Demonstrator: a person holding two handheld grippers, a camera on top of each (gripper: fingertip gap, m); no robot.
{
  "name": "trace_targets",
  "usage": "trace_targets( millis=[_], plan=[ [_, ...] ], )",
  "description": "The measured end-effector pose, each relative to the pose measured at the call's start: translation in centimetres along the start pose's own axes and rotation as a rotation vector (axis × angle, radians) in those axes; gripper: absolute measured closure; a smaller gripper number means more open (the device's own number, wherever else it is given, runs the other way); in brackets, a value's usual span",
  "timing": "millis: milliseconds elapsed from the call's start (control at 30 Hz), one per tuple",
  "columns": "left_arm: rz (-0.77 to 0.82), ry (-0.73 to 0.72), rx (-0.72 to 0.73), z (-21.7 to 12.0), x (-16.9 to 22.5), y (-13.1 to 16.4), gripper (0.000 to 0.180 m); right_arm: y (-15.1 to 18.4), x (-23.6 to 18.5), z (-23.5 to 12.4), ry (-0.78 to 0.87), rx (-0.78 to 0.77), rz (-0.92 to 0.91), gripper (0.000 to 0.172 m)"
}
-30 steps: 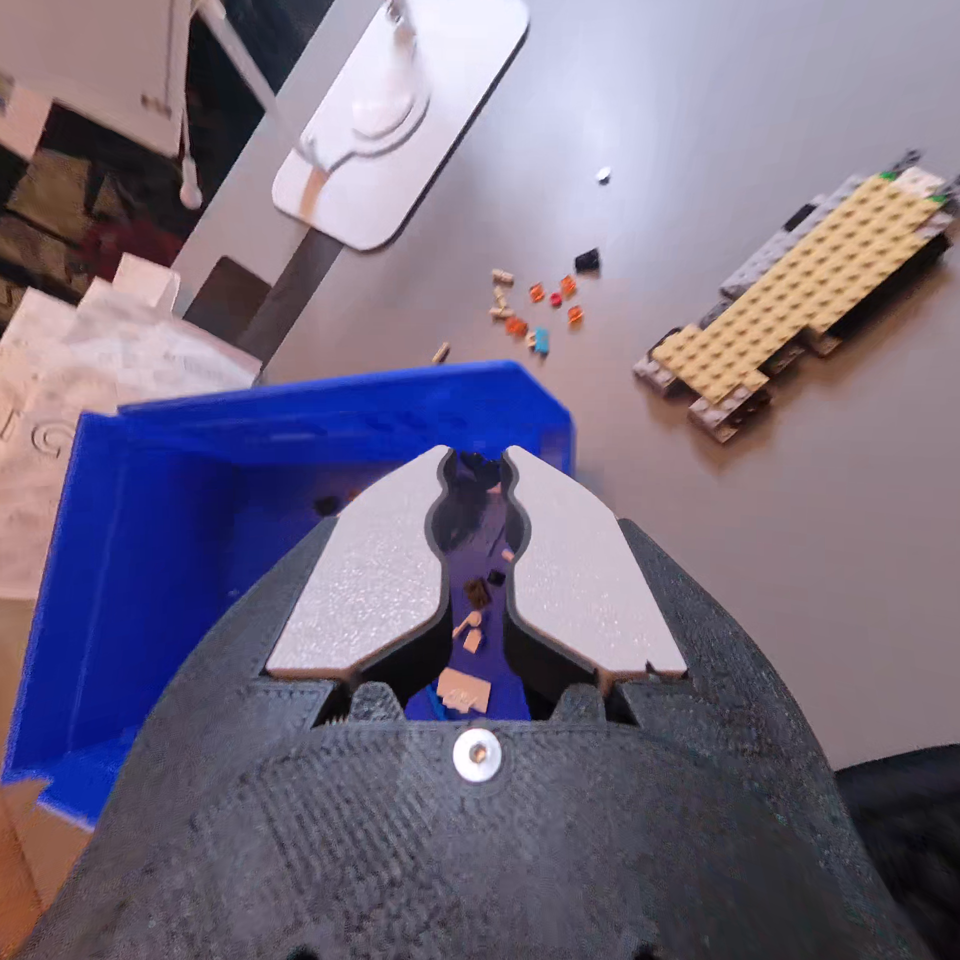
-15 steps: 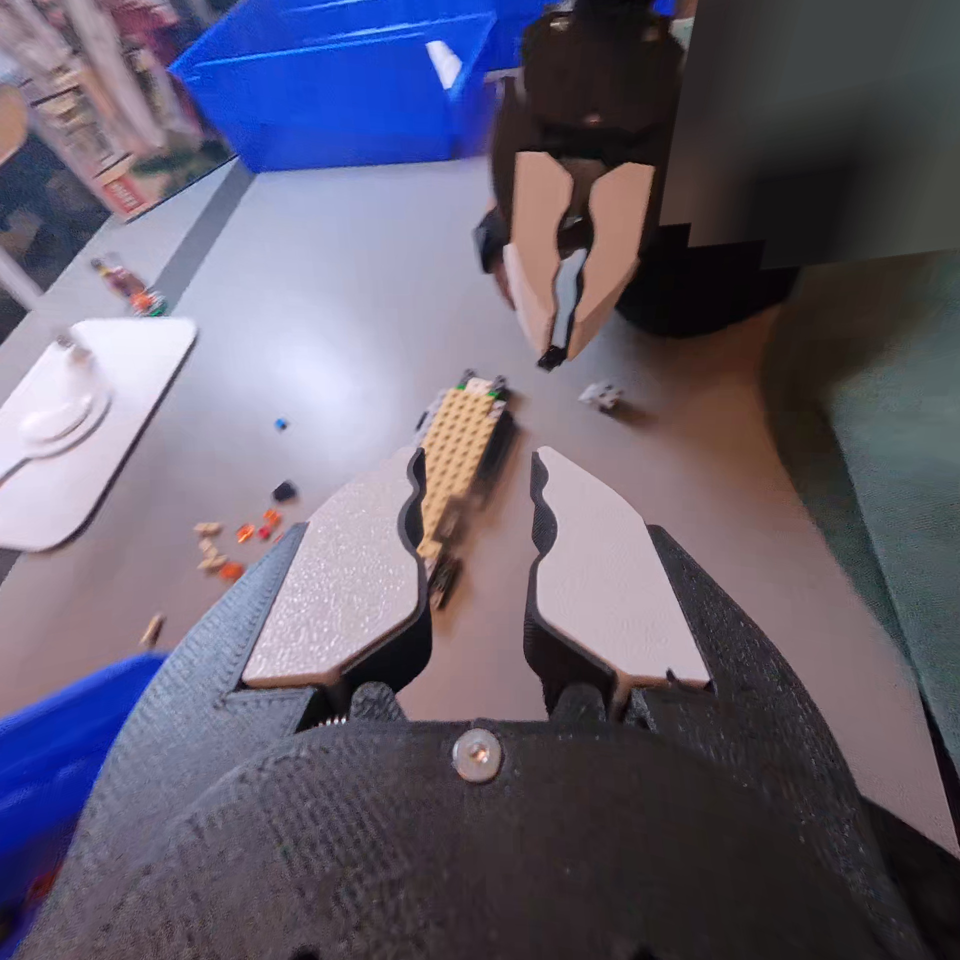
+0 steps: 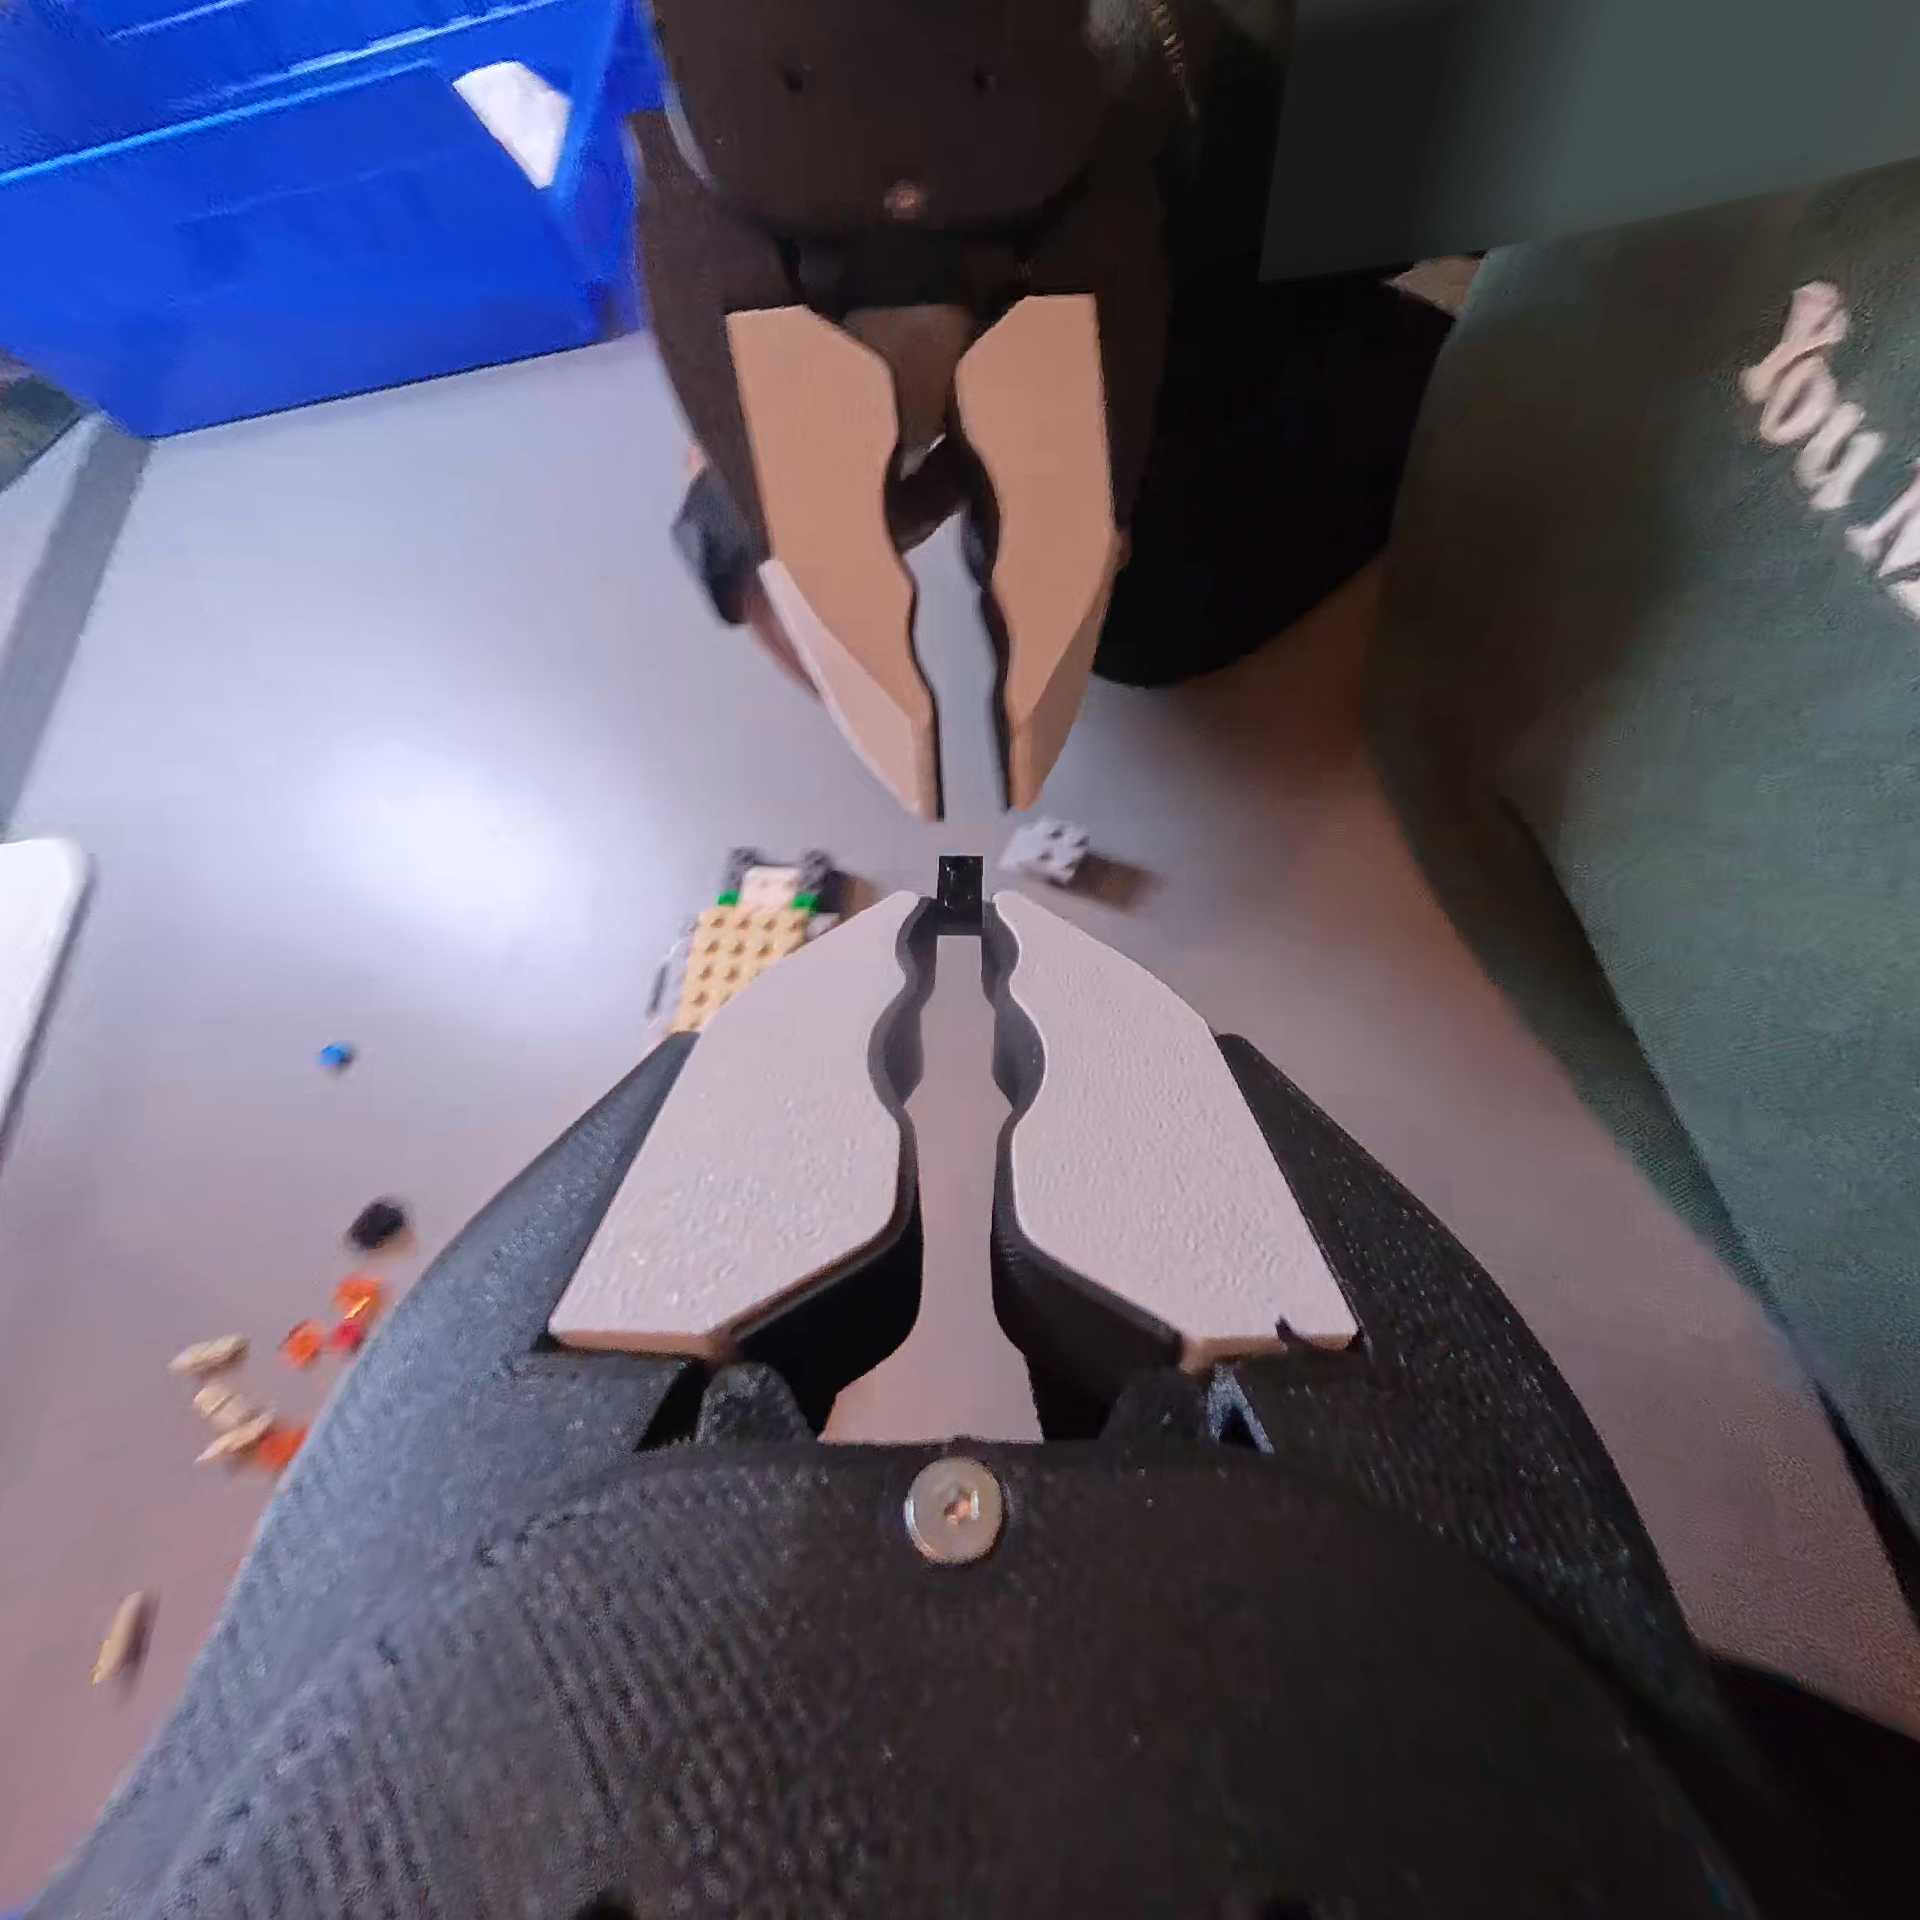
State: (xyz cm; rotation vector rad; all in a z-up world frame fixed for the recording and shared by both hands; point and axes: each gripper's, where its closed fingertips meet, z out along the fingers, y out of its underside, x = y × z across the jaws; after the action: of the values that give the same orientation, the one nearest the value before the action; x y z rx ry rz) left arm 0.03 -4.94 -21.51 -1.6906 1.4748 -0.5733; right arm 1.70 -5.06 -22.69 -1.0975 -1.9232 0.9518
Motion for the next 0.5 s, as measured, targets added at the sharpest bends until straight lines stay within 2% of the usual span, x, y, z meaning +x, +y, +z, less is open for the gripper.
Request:
trace_targets(
  millis=[100,167,267,300,367,433,500],
  plan=[
    [-0.049,-0.243,-0.093,-4.8,-4.7,2.4,0.172,3.3,-1.4,-0.9,-0.143,-0.163,0.069,0.149],
    [-0.118,-0.445,-0.182,-9.0,-8.1,5.2,0.172,5.3,-2.2,-0.8,-0.19,-0.246,0.077,0.144],
    [-0.269,-0.61,-0.315,-13.7,-10.6,10.0,0.172,6.8,-3.3,0.4,-0.238,-0.32,0.056,0.139],
    [-0.312,-0.654,-0.348,-14.8,-11.1,11.4,0.168,7.1,-3.5,0.7,-0.248,-0.341,0.045,0.138],
    [-0.385,-0.709,-0.406,-16.2,-11.6,13.6,0.144,7.4,-3.5,1.2,-0.245,-0.37,0.019,0.137],
    [-0.367,-0.769,-0.4,-17.0,-11.9,13.7,0.131,7.2,-3.3,1.3,-0.234,-0.367,-0.005,0.149],
    [-0.328,-0.784,-0.35,-16.9,-11.9,12.4,0.127,6.2,-2.7,1.2,-0.212,-0.295,-0.001,0.149]
  ],
)
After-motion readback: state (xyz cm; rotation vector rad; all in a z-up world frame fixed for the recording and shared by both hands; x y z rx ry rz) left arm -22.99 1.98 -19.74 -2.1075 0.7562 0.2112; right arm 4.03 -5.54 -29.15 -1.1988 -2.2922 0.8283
